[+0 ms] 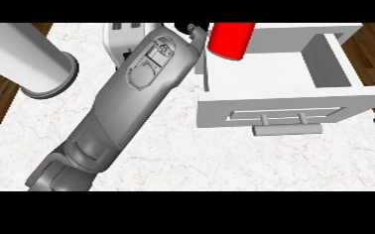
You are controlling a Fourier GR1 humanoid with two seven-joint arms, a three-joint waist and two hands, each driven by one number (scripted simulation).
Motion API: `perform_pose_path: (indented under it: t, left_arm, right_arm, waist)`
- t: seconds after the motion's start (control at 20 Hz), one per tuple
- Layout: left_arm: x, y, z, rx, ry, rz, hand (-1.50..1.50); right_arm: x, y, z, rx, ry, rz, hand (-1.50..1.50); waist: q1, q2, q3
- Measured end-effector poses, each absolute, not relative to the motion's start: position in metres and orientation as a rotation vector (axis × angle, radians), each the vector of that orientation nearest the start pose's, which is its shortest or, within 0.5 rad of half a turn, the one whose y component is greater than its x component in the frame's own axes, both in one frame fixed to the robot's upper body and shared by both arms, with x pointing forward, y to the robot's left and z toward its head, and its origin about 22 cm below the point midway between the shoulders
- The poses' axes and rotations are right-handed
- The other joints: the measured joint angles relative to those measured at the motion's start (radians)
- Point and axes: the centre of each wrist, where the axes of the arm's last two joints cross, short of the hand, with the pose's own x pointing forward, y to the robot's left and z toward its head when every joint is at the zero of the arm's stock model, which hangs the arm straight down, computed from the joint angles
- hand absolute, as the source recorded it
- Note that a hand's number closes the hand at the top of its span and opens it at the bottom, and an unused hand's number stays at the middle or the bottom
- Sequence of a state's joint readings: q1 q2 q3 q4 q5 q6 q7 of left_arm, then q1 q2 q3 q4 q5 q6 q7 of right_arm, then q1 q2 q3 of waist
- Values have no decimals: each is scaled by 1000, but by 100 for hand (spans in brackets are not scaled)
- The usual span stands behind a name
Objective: Pick up the can, place it into the drawer and close the drawer
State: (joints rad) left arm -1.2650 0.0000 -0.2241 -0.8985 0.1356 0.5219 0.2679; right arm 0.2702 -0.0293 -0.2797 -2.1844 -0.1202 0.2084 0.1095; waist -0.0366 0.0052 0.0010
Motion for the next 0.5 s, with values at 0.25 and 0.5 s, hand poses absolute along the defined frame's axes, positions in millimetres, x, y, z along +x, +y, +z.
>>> perform_pose_path:
  t: [0.25,0.5]
  left_arm:
    - [403,-10,240,12,-1784,-212,150]
    - [413,-17,245,35,-1779,-224,150]
  right_arm:
    - [148,-306,98,-186,-1835,-25,-150]
    - [150,-303,103,-169,-1839,-17,-150]
  waist:
    - [-4,1,0]
    - [-16,5,1]
